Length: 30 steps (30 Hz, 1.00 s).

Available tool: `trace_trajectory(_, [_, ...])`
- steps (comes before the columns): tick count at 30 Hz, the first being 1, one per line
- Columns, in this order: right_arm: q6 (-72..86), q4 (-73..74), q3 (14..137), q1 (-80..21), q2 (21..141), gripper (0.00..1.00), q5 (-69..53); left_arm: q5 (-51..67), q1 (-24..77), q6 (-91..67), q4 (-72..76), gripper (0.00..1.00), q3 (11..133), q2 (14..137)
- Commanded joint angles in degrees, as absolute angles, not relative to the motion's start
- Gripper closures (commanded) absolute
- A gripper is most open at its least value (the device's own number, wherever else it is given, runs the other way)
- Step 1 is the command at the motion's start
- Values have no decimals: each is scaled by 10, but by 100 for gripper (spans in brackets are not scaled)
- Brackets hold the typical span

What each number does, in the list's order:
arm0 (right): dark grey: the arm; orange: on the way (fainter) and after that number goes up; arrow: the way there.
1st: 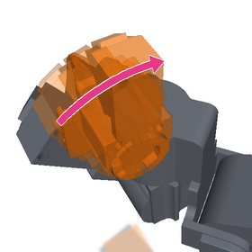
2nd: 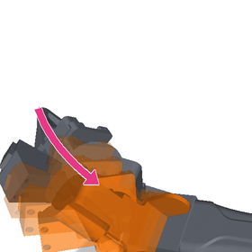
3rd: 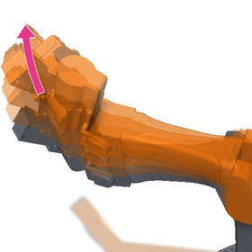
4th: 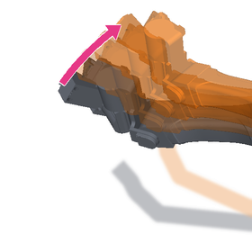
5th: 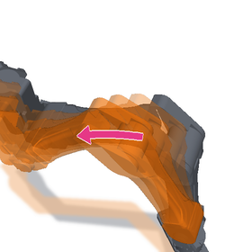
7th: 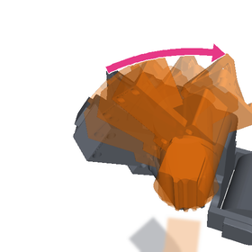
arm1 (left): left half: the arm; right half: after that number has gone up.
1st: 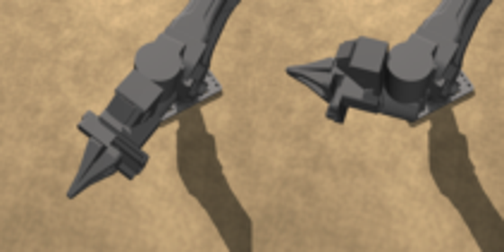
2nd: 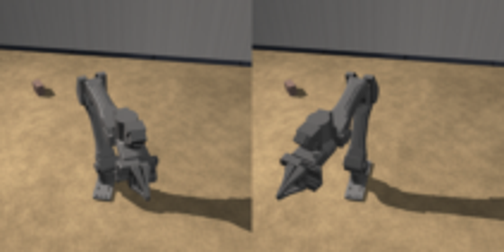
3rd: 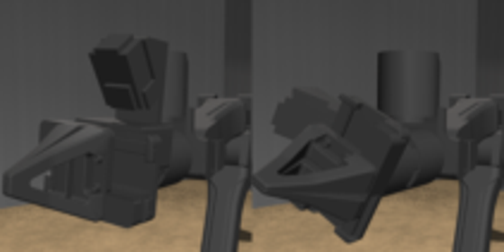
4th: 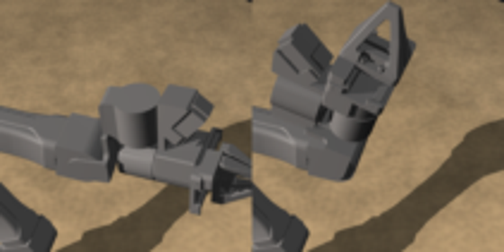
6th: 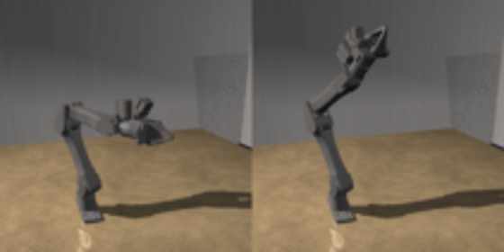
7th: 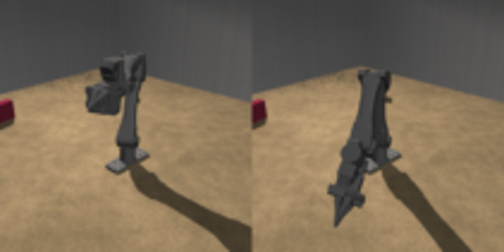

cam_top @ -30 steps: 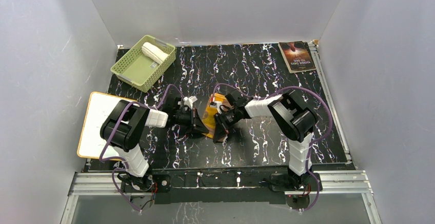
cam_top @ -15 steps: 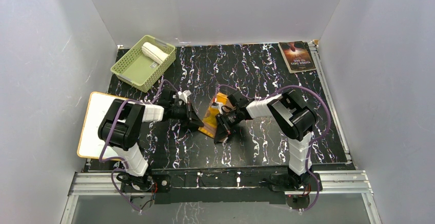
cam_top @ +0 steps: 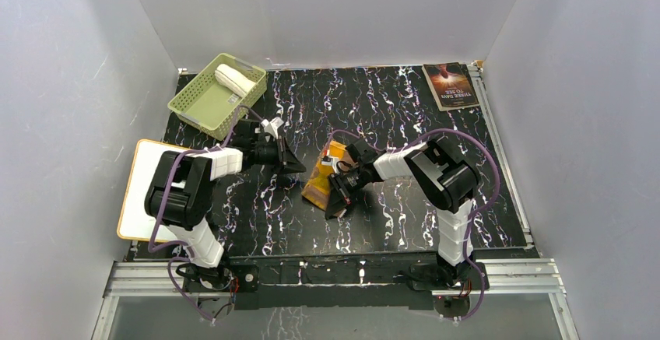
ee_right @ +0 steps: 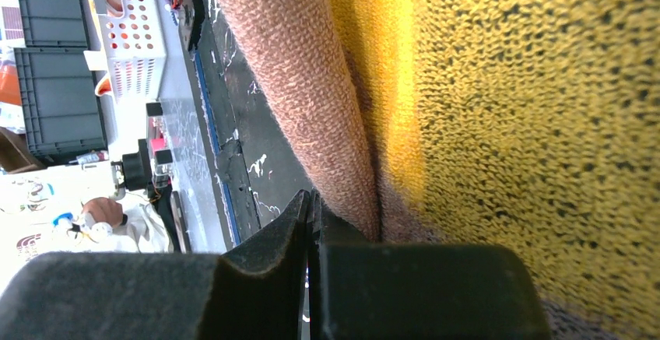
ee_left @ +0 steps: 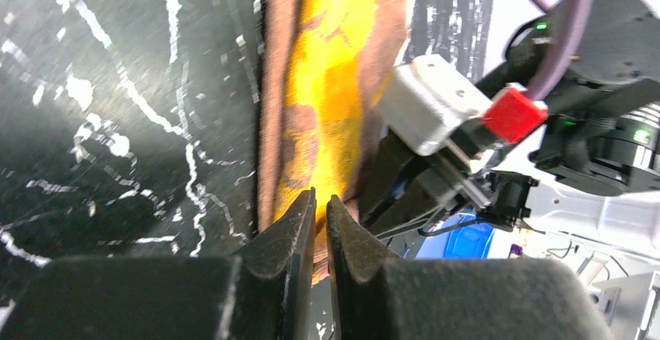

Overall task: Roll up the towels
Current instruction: Roll the towel at the center of the board.

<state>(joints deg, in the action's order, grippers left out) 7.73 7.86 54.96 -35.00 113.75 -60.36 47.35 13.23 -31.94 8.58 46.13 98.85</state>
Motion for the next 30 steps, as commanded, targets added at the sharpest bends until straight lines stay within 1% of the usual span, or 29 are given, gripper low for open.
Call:
trace_trajectory(1, [44,123,521,-351,1181,100,-488,535,132,-325,133,89,489,975])
trace_trajectory(4, [45,123,522,-351,1182,100,-489,571,142,-358,191,89,493,1024])
trace_trajectory(7, [44,125,522,-351,1182,100,-488,592,163,-408,282,89,485,1066])
trace_trajectory(14, [41,135,526,-348,1181,100,-486,584,189,-487,415,91,460,1140])
trace_trajectory(16, [40,139,527,-347,1178,100,-487,564,189,-488,411,93,447,1137])
trace_trajectory(20, [31,159,545,-346,1179,100,-488,477,189,-432,315,95,415,1093])
trace_trajectory(24, [-11,231,593,-346,1196,100,-484,381,183,-408,248,95,364,1036])
trace_trajectory(30, [-110,347,694,-346,1226,100,-512,305,178,-478,284,94,271,974])
